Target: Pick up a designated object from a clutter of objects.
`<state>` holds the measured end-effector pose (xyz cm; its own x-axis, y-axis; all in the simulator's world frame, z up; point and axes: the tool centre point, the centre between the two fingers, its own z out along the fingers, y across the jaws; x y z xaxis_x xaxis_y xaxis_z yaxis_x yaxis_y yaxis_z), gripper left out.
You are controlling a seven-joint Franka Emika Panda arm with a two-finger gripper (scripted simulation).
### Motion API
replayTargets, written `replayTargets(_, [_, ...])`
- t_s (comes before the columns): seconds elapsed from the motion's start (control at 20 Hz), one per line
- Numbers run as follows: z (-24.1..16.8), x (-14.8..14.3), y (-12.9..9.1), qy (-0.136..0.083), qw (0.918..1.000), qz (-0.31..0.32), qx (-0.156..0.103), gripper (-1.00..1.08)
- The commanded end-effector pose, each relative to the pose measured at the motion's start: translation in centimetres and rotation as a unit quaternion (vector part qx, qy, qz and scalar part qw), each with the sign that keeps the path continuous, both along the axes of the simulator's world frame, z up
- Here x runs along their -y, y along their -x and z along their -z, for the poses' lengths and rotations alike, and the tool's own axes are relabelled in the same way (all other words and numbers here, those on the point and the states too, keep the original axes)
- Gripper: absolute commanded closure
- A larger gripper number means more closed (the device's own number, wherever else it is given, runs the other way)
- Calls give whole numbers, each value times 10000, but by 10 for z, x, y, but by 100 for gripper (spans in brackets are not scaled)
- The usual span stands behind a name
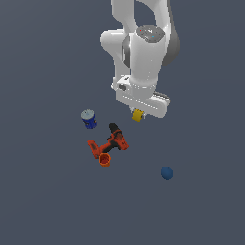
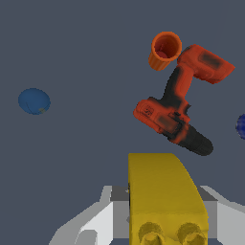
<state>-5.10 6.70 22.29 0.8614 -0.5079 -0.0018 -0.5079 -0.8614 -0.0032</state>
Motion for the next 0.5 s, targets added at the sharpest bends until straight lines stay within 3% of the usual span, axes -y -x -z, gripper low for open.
replayTargets(0.0, [-25,20,0,-6,10000,-3,-2,108])
replayTargets(0.45, [-104,85,-4,0,10000,3,-2,108])
